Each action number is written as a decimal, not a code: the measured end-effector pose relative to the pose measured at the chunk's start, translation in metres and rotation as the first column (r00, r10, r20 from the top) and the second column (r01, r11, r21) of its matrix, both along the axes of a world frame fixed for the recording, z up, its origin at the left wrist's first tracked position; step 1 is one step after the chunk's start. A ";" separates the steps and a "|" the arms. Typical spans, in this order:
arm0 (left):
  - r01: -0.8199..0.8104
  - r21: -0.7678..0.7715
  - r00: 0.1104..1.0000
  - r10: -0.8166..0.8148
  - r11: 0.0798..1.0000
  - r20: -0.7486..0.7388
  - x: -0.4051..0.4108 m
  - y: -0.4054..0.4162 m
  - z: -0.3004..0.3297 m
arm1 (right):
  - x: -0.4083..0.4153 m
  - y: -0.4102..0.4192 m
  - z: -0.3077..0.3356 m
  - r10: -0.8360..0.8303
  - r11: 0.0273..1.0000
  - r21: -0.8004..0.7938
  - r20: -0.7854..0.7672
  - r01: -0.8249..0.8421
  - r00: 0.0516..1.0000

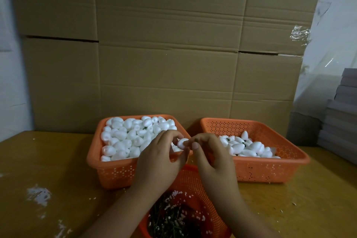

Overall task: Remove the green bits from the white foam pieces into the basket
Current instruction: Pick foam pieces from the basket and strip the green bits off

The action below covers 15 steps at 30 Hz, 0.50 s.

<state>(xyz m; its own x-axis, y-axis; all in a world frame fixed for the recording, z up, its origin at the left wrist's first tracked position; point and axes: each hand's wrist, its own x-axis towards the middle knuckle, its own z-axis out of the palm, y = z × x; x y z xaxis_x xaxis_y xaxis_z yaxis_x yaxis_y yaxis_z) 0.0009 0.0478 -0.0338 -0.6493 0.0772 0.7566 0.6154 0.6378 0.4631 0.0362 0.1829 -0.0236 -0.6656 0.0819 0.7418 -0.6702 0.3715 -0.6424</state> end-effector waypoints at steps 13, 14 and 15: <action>0.127 0.190 0.990 -0.137 0.974 0.042 -0.004 -0.003 -0.002 | -0.007 0.008 0.000 0.137 0.954 -0.289 0.195 -0.077 0.971; 0.131 0.186 0.989 -0.141 0.974 0.043 -0.004 -0.003 -0.002 | -0.007 0.009 0.001 0.143 0.956 -0.281 0.191 -0.086 0.971; 0.137 0.183 0.988 -0.147 0.974 0.044 -0.004 -0.003 -0.002 | -0.007 0.009 0.001 0.141 0.960 -0.267 0.191 -0.086 0.971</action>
